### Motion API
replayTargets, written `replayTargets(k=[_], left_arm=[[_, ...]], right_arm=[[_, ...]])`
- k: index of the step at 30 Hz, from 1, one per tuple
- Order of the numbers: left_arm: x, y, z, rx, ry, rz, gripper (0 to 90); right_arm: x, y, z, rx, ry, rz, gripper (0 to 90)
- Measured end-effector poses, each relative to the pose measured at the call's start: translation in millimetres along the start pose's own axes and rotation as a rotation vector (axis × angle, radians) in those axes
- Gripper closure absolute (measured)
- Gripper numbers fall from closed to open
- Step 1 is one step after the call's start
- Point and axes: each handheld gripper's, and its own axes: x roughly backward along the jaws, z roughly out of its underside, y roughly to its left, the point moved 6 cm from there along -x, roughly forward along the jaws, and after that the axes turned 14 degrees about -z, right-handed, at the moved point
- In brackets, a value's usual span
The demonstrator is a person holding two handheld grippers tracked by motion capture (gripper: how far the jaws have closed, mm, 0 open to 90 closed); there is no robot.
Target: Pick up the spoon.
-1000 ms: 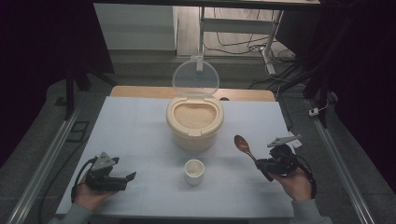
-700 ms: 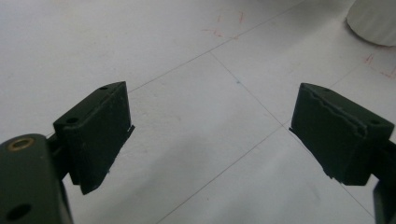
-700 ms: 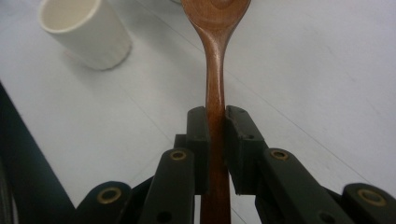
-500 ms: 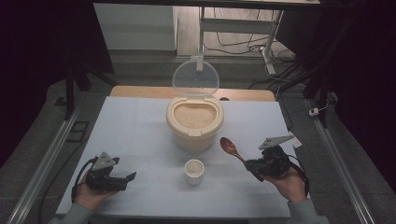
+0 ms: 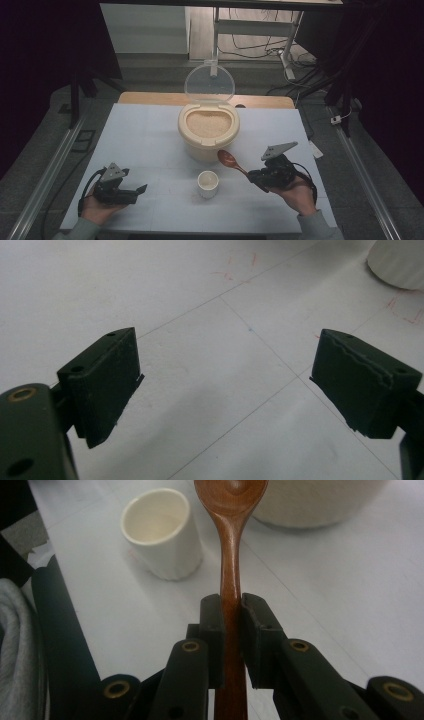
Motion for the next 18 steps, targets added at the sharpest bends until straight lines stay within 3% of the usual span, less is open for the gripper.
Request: replayTargets(k=[9, 18], left_arm=[[-1.1, -0.6, 0.3, -0.002, 0.004, 0.006, 12.2], [-1.1, -1.2, 0.7, -0.005, 0.008, 0.009, 12.2]], right_arm=[[-15.6, 8.5, -25.2, 0.048, 0.027, -0.04, 79.9], [-47.7, 16.4, -45.1, 0.105, 0.067, -0.094, 79.9]])
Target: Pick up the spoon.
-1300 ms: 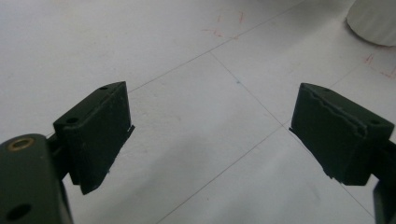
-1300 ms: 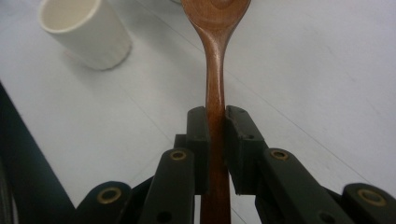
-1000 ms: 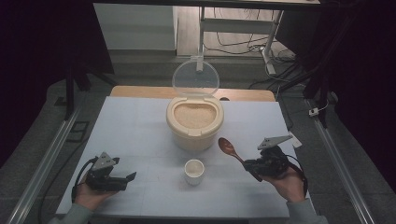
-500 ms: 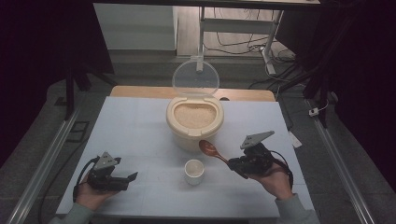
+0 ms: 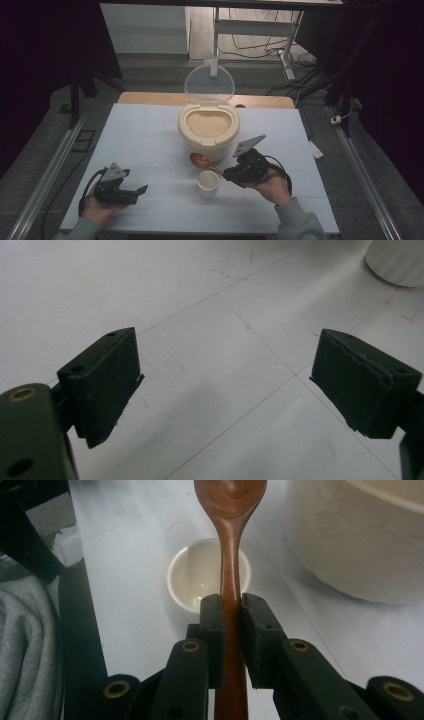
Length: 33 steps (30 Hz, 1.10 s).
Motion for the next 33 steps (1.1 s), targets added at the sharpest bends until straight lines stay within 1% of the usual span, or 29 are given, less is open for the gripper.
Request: replayTargets(k=[5, 6, 8, 11, 12, 15, 18, 20, 22, 24, 27, 28, 31, 33], left_arm=[[-0.2, -0.5, -0.1, -0.005, 0.001, 0.004, 12.4], [0.0, -0.8, -0.2, -0.006, 0.0, 0.005, 12.7], [0.4, -1.4, -0.6, -0.007, -0.002, 0.007, 12.9], [1.4, -2.0, -1.6, -0.01, -0.005, 0.006, 12.9], [2.2, -2.2, -2.0, -0.009, -0.008, 0.005, 13.0], [4.2, -2.7, -3.3, -0.011, -0.014, 0.008, 13.3], [6.6, -5.8, -6.6, -0.013, -0.023, 0.029, 13.5], [10.0, -9.3, -11.8, -0.019, -0.039, 0.045, 13.8], [14.3, -14.6, -19.7, -0.032, -0.059, 0.065, 14.1], [18.9, -21.2, -29.2, -0.055, -0.081, 0.088, 14.6], [25.0, -33.0, -43.6, -0.088, -0.106, 0.133, 15.3], [26.6, -37.1, -48.0, -0.099, -0.11, 0.145, 15.7], [29.7, -48.5, -59.4, -0.153, -0.116, 0.174, 16.5], [30.5, -55.9, -66.5, -0.18, -0.12, 0.188, 16.6]], right_arm=[[-7.9, 0.0, -0.6, 0.011, 0.01, -0.012, 79.9], [-9.7, 0.0, 0.4, 0.013, 0.018, -0.015, 79.9], [-10.2, 0.2, 0.9, 0.014, 0.025, -0.016, 79.9], [-12.4, 1.5, 0.5, 0.033, 0.039, -0.028, 79.9], [-13.8, 2.9, 0.0, 0.046, 0.053, -0.028, 79.9], [-14.4, 3.5, -0.7, 0.052, 0.058, -0.028, 79.9], [-14.8, 3.5, -1.3, 0.057, 0.056, -0.029, 79.9], [-15.4, 3.5, -1.3, 0.052, 0.056, -0.03, 79.9], [-16.3, 3.8, -1.3, 0.055, 0.058, -0.032, 79.9], [-16.9, 4.5, -1.5, 0.053, 0.063, -0.034, 79.9], [-18.6, 5.0, -2.7, 0.064, 0.064, -0.04, 79.9], [-19.2, 5.5, -3.0, 0.064, 0.066, -0.042, 79.9], [-21.0, 6.2, -3.5, 0.073, 0.068, -0.042, 79.9], [-21.3, 7.4, -3.9, 0.075, 0.068, -0.045, 79.9]])
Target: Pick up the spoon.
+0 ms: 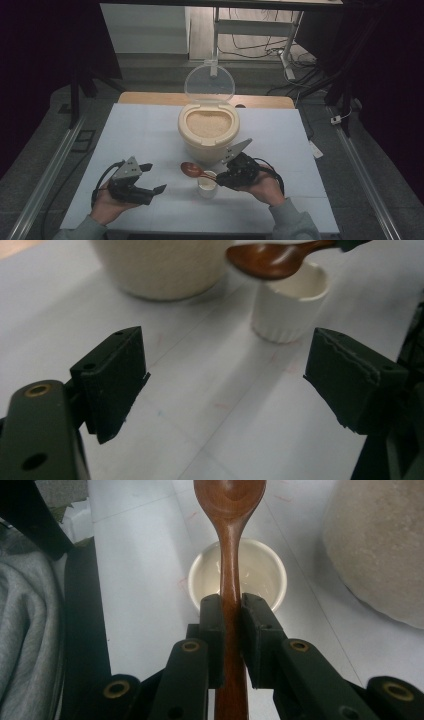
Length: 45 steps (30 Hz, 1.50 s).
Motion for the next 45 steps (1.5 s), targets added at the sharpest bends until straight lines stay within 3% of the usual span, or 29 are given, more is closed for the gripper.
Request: replayTargets(k=[6, 13, 22, 28, 34, 45], left_arm=[[-6.1, -14.3, -23.0, -0.085, -0.007, 0.025, 18.2], [-12.8, -26.5, -46.7, -0.141, -0.011, 0.072, 21.4], [-31.7, -49.7, -66.5, -0.268, 0.058, 0.142, 23.7], [-43.8, -62.9, -70.1, -0.353, 0.121, 0.201, 31.8], [-53.1, -65.8, -68.4, -0.381, 0.181, 0.224, 38.6], [-58.6, -69.0, -60.3, -0.449, 0.236, 0.253, 56.7]], right_arm=[[0.0, 0.9, -1.0, 0.01, 0.005, 0.001, 79.9], [-5.0, 2.7, -2.6, 0.018, 0.013, -0.008, 79.9], [-10.1, 6.6, -5.9, 0.033, 0.026, -0.022, 79.9], [-13.1, 10.3, -8.7, 0.056, 0.036, -0.021, 79.9], [-14.8, 16.4, -11.6, 0.086, 0.045, -0.033, 79.9], [-15.2, 23.4, -13.8, 0.155, 0.064, -0.044, 79.9]])
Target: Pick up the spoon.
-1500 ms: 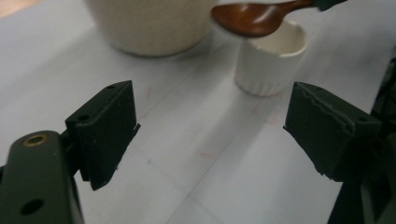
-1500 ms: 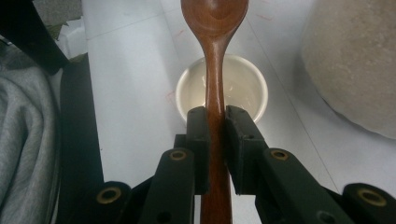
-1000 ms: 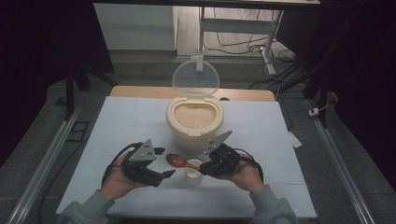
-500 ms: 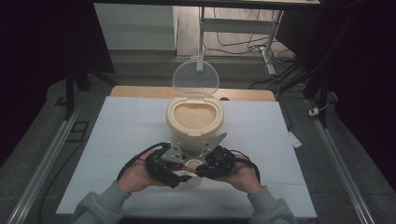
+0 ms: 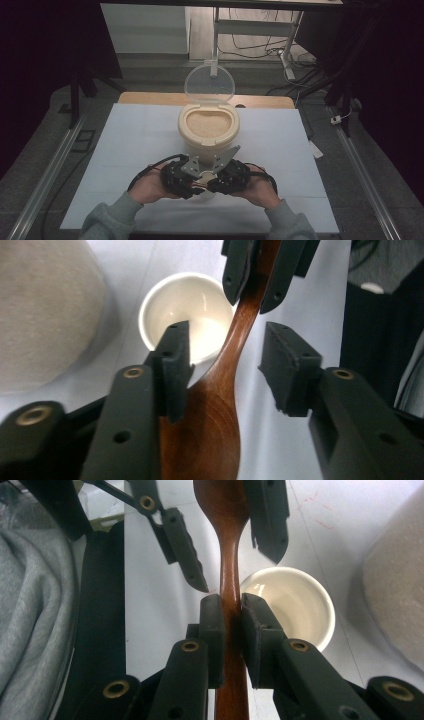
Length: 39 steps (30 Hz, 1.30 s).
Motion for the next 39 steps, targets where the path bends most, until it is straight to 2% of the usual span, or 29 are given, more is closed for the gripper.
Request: replayTargets(k=[4, 9, 11, 13, 15, 17, 19, 20, 21, 22, 23, 24, 27, 28, 31, 33, 34, 35, 37, 39], left_arm=[[-3.2, -3.9, 2.0, -0.023, 0.026, 0.028, 66.5], [-4.6, -10.7, 3.7, -0.068, 0.037, 0.09, 74.9], [-4.9, -12.6, 4.3, -0.072, 0.039, 0.106, 77.1], [-5.4, -13.2, 4.4, -0.063, 0.036, 0.11, 77.8], [-5.5, -12.4, 4.4, -0.057, 0.035, 0.099, 78.1], [-4.9, -11.0, 4.2, -0.046, 0.029, 0.084, 78.3], [-3.2, -8.1, 4.0, -0.034, 0.02, 0.063, 78.5], [-2.3, -6.4, 3.8, -0.025, 0.016, 0.054, 78.5], [-1.6, -4.7, 3.7, -0.015, 0.008, 0.044, 78.5], [-0.9, -3.0, 3.7, -0.005, 0.003, 0.035, 78.5], [-0.5, -1.6, 3.8, 0.006, -0.004, 0.029, 78.6], [0.0, -0.4, 4.1, 0.015, -0.007, 0.024, 78.6], [1.0, 2.8, 4.2, 0.038, -0.026, 0.004, 78.6], [1.5, 3.7, 4.1, 0.042, -0.032, -0.003, 78.6], [3.3, 6.1, 3.2, 0.06, -0.055, -0.026, 78.7], [5.0, 8.1, 3.0, 0.075, -0.069, -0.045, 78.6], [5.7, 9.1, 3.0, 0.082, -0.077, -0.053, 78.7], [6.5, 10.2, 3.1, 0.087, -0.084, -0.062, 78.7], [8.0, 12.1, 3.2, 0.102, -0.099, -0.08, 78.7], [9.6, 13.5, 3.1, 0.112, -0.115, -0.095, 78.7]], right_arm=[[-2.8, 3.5, -1.0, 0.035, 0.015, -0.011, 79.8], [-5.0, 8.0, -0.6, 0.084, 0.041, -0.029, 79.6], [-5.8, 8.9, 0.0, 0.097, 0.049, -0.041, 79.3], [-6.4, 9.2, 0.0, 0.094, 0.032, -0.05, 79.0], [-4.8, 8.3, 0.6, 0.082, 0.024, -0.049, 78.1], [-2.2, 6.2, 0.5, 0.061, -0.015, -0.037, 74.9], [4.2, 2.9, -0.5, 0.043, -0.079, -0.026, 67.6], [11.6, 0.3, -0.8, 0.023, -0.134, -0.002, 62.8], [11.6, 0.3, -0.8, 0.023, -0.134, -0.002, 62.8], [15.0, -1.0, -0.9, 0.014, -0.162, 0.016, 60.1], [22.0, -2.5, -0.6, -0.012, -0.213, 0.049, 55.9], [22.0, -2.5, -0.6, -0.012, -0.213, 0.049, 55.9], [33.5, -3.9, 1.6, -0.039, -0.285, 0.107, 50.3], [33.5, -3.9, 1.6, -0.039, -0.285, 0.107, 50.3], [40.7, -6.1, 3.9, -0.056, -0.33, 0.154, 48.0], [46.2, -7.2, 4.7, -0.073, -0.376, 0.184, 46.7], [53.1, -7.4, 5.8, -0.092, -0.421, 0.217, 46.2], [53.1, -7.4, 5.8, -0.092, -0.421, 0.217, 46.2], [60.0, -7.4, 7.1, -0.115, -0.462, 0.254, 45.1], [65.3, -7.0, 8.5, -0.143, -0.5, 0.272, 44.2]])
